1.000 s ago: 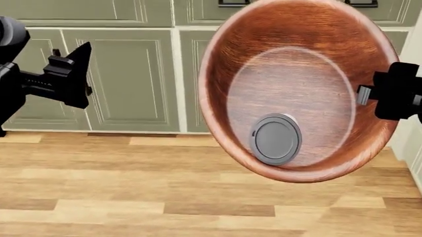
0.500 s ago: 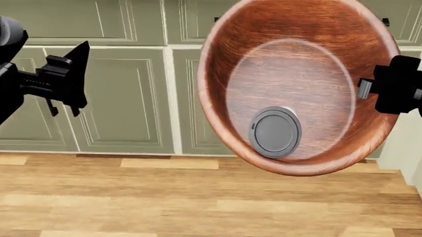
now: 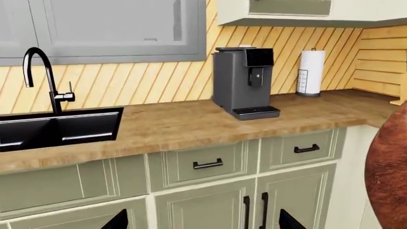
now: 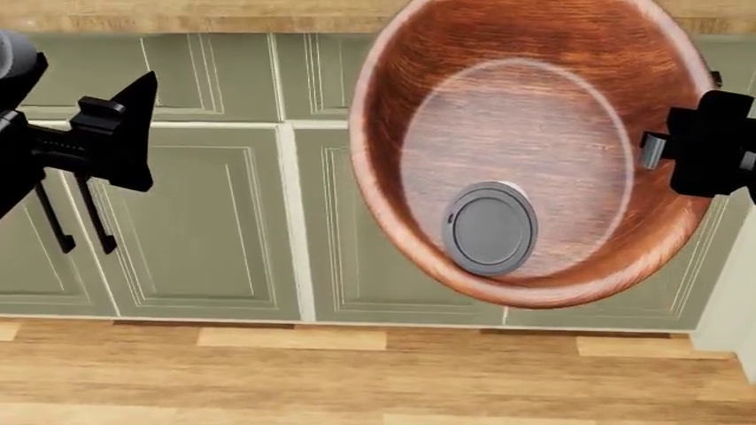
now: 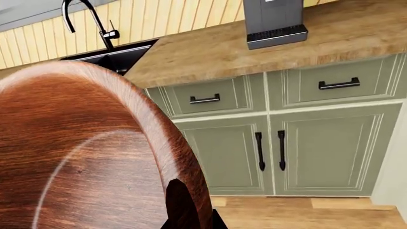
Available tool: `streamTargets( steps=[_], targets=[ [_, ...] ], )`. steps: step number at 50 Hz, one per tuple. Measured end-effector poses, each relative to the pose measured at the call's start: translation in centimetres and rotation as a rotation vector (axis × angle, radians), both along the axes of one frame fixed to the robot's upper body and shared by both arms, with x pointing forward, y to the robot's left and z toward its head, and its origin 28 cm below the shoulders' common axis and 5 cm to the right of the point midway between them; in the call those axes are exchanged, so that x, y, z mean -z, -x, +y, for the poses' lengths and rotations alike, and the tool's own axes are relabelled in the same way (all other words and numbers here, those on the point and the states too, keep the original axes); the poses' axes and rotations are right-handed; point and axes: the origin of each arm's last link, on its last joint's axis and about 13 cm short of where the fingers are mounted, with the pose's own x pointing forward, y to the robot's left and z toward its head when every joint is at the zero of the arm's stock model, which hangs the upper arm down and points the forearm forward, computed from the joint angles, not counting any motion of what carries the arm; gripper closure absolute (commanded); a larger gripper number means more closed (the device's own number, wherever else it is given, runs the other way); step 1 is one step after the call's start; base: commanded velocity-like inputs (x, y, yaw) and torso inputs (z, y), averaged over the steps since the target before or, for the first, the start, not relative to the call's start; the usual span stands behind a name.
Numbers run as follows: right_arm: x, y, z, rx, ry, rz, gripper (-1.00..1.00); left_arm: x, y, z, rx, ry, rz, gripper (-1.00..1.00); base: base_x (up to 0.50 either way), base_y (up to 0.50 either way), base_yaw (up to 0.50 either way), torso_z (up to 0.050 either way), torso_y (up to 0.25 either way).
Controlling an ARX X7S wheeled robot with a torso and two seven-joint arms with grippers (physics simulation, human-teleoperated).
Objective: Place the cup inside the bowl on the dining table and move the bowl to any counter.
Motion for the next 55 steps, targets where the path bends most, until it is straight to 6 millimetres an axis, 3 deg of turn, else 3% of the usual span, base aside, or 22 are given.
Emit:
streamTargets(
  steps=[43,55],
  targets=[
    [-0.05,-0.02,-0.03,-0.01,0.019,-0.007,1.0,0.04,0.04,0.02,-0.001,0.0,0.0,-1.0,0.5,0.02,0.0,0.0,0.002],
    [0.11,0.06,-0.07,-0.005,0.018,0.006,1.0,0.02,0.03,0.04,0.001,0.002,0.0,-1.0,0.42,0.39,0.0,0.0,0.002]
  ],
)
